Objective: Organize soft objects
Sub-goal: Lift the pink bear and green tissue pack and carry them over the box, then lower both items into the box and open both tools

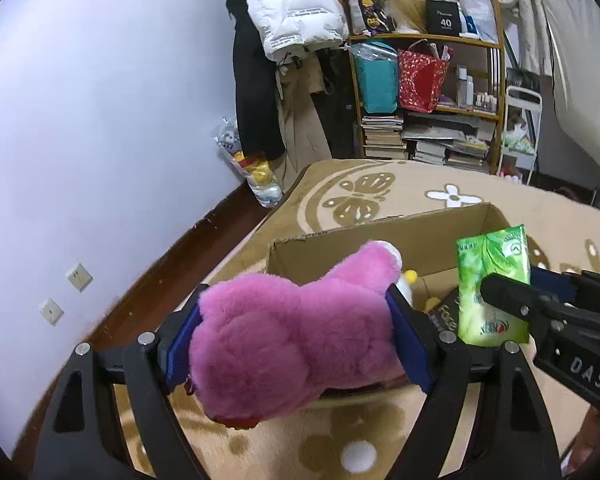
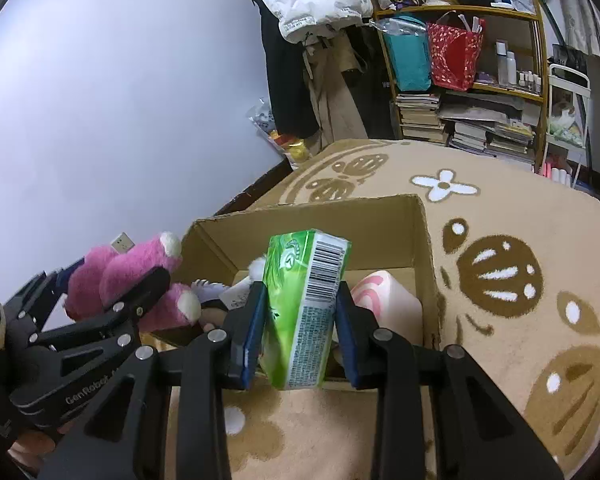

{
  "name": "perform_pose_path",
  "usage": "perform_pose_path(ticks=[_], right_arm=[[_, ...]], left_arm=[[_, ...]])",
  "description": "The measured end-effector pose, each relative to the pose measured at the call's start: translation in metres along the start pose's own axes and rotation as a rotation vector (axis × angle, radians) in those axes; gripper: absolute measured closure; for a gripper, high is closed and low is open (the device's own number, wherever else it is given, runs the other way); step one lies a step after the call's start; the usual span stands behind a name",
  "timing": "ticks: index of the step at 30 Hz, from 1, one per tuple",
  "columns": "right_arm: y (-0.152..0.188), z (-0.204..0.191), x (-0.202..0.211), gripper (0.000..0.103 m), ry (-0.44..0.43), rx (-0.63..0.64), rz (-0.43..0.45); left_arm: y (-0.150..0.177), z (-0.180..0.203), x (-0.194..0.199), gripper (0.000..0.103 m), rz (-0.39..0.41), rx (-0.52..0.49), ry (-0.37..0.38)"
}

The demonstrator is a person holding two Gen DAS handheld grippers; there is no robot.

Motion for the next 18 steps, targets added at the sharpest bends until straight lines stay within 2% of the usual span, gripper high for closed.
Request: perform_pose_path(ticks=[10,12,14,15,18], right_arm=[[0.006,0.007,-0.017,0.066,0.008,-0.004,-0.029],[0.007,0.007,-0.018,0.064,0.012,-0.006,-0.036],[0.007,0.008,-0.02,0.063,0.018,-0.013,-0.043],[0.008,0.008,-0.021,0.062,0.019,-0.014,-0.048],[0.008,0.01,-0.019,0.047,0.045,-0.015,-0.046]], left_arm=[[0.008,0.006,-0.029,0.017,-0.065,0.0,0.035],[0.01,0.004,-0.033,0.013,-0.082,0.001,0.024],[0.012,0.002,-0.034,0.003,-0.089,0.009,0.028],[0.013,0.001,-0.033,0.003,-0.086,0.016,0.032],[0.015,-0.003,-0.034,0.003,-0.097,0.031,0.028]])
Point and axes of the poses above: each gripper's, at about its wrist camera, not at the fingertips, and x roughly against the way its jaws point, z to its right, y to its underside, the point moved 6 cm from there along -x, roughly the way its jaws point, and after that the axes turned 1 degree about -y, right-handed, at the moved point
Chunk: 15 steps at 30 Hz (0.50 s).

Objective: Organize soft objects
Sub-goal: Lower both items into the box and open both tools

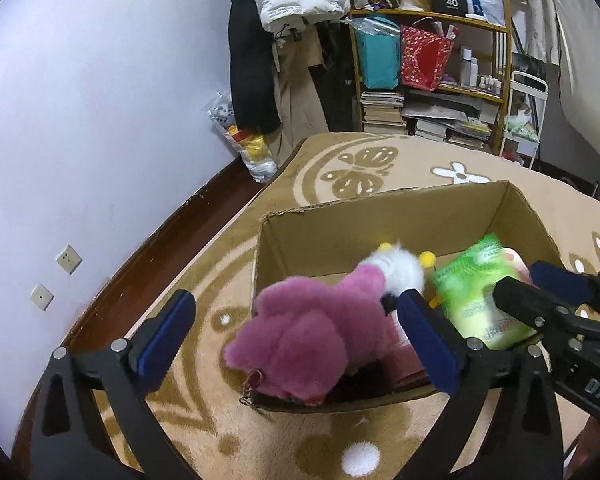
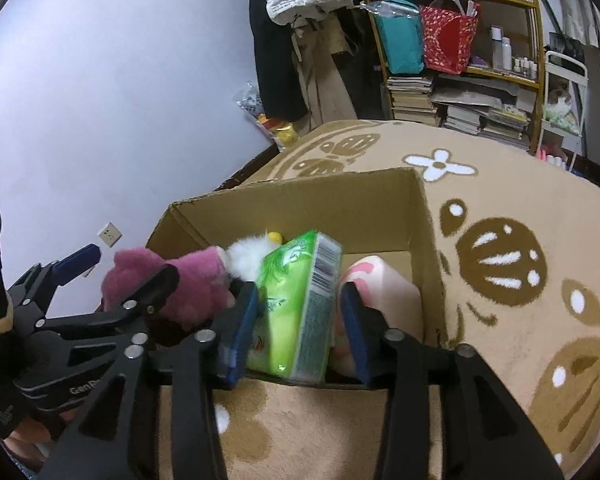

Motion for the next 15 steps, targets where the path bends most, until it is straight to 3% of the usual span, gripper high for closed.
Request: perform_pose_path(ticks=[5,13,15], right_arm=[[-0.003,0.002,0.008,0.015,0.01,-0.016,0.023],[-0.002,0.001,0.022,0.007,0.019,-0.018,0.018],[-0.003,-0.002,0.028,0.001,0.038,0.004,0.017]], left_arm=[[0.003,-0.014,0.005,0.0,0.012,0.032,-0.024],[0.006,-0.028,0.022,0.0,0.005,0.067,-0.025],[0.007,-0.031,0.03,0.0,0.018,0.074,-0.016]])
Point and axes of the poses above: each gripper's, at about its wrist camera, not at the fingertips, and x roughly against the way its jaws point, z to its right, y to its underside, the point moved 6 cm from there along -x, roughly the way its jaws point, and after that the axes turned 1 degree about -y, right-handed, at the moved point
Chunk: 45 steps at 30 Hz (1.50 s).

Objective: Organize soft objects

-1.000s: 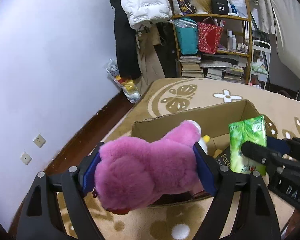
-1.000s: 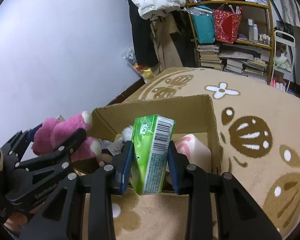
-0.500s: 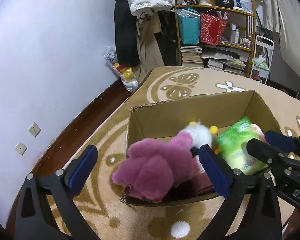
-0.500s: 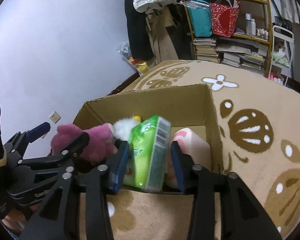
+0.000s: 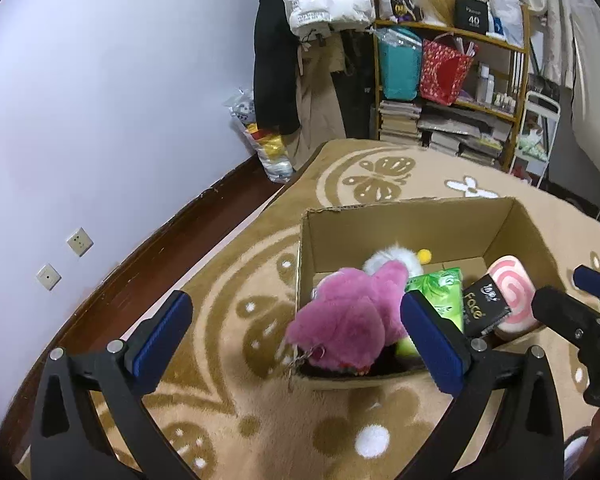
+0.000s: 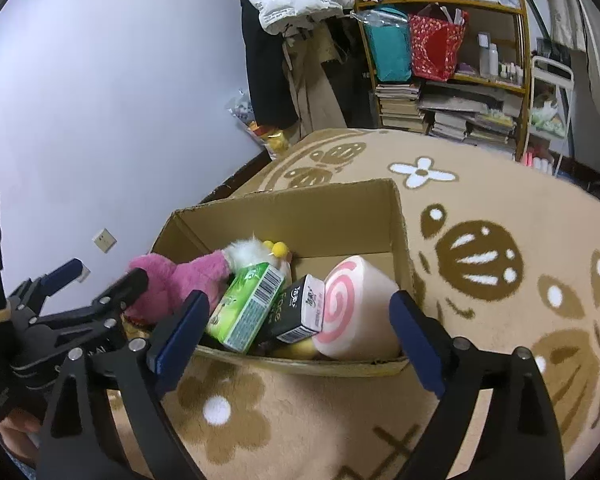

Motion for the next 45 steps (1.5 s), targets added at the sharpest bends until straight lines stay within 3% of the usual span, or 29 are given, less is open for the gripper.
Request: perform_pose_path(ticks=[6,11,17,32,37,45], right_arm=[[-0.005,-0.008,0.028,0.0,0.019,0.027,0.031],[-0.006,-0.017,0.063,0.0,0.001,0.061,0.083],[-0.006,-0.024,0.1,0.0,-0.007,0.071,0.125],[0.024,-0.045,0.182,0.0,-0.012,0.137,0.222],[0.038,-0.047,0.197,0.0,-0.014,0.137,0.25],[0.061,-0.045,0.206,0.0,-0.006,0.132,0.291]], left_arm=[[-0.002,-0.006,0.033,0.0,0.024,-0.033,-0.002],[-0.007,-0.023,0.072,0.0,0.068,0.008,-0.009],[-0.001,-0.029,0.112,0.0,0.112,-0.035,-0.057],[0.026,-0.027,0.203,0.0,0.231,-0.013,-0.024],[0.041,-0.021,0.219,0.0,0.282,-0.022,-0.027],[0.065,-0.015,0.215,0.0,0.281,-0.02,-0.018]])
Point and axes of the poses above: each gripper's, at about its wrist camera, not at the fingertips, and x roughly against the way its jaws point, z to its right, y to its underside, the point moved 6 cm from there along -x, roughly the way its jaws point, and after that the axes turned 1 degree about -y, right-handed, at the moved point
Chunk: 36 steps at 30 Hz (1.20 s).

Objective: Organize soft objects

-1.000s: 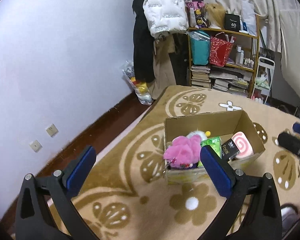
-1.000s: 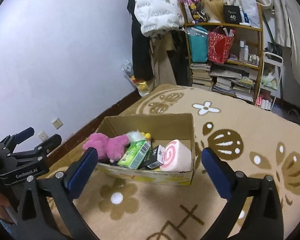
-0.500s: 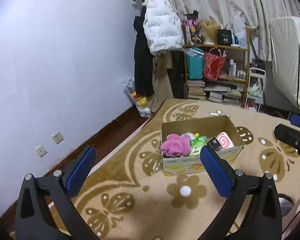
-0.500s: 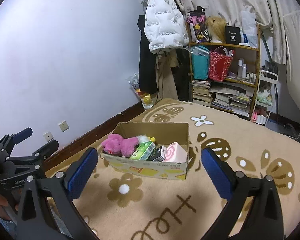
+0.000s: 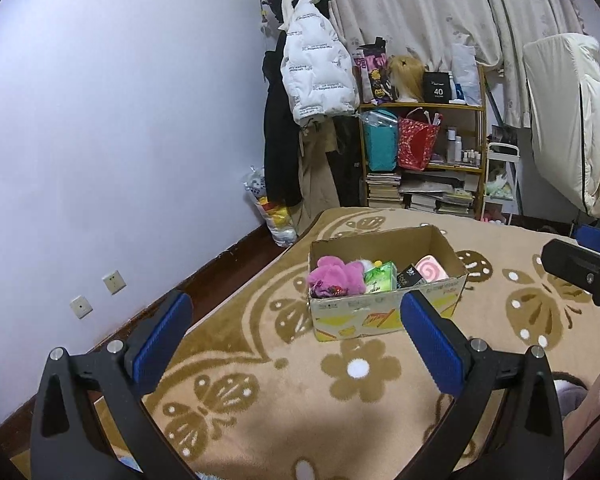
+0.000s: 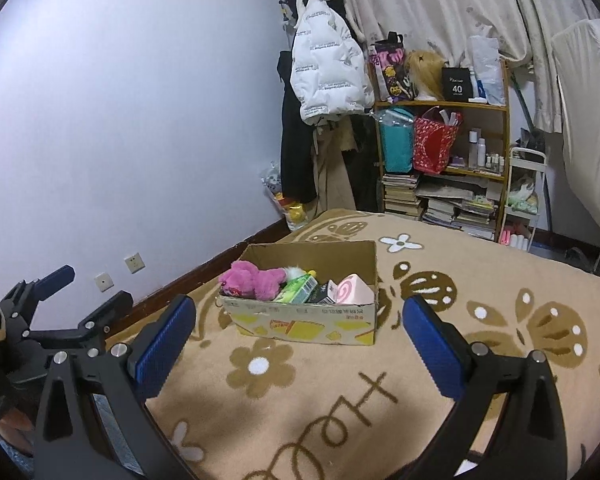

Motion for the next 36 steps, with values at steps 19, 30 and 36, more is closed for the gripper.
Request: perform_pose_path(ticks=[19,30,36], right_arm=[[0.05,0.002,-0.023,0.0,0.015,-0.005,-0.114],[0.057,0.01,-0.03,0.0,0.019,-0.039,-0.137],[0.058,0.01,-0.034,0.0,0.021,-0.04,-0.147]], left_arm=[[0.028,0.015,-0.02,0.0,-0.081,-0.03,0.027],[0.033,0.023,-0.023,0.0,-0.089,-0.062,0.036],[0.034,0.024,-0.024,0.0,-0.094,-0.07,0.039]])
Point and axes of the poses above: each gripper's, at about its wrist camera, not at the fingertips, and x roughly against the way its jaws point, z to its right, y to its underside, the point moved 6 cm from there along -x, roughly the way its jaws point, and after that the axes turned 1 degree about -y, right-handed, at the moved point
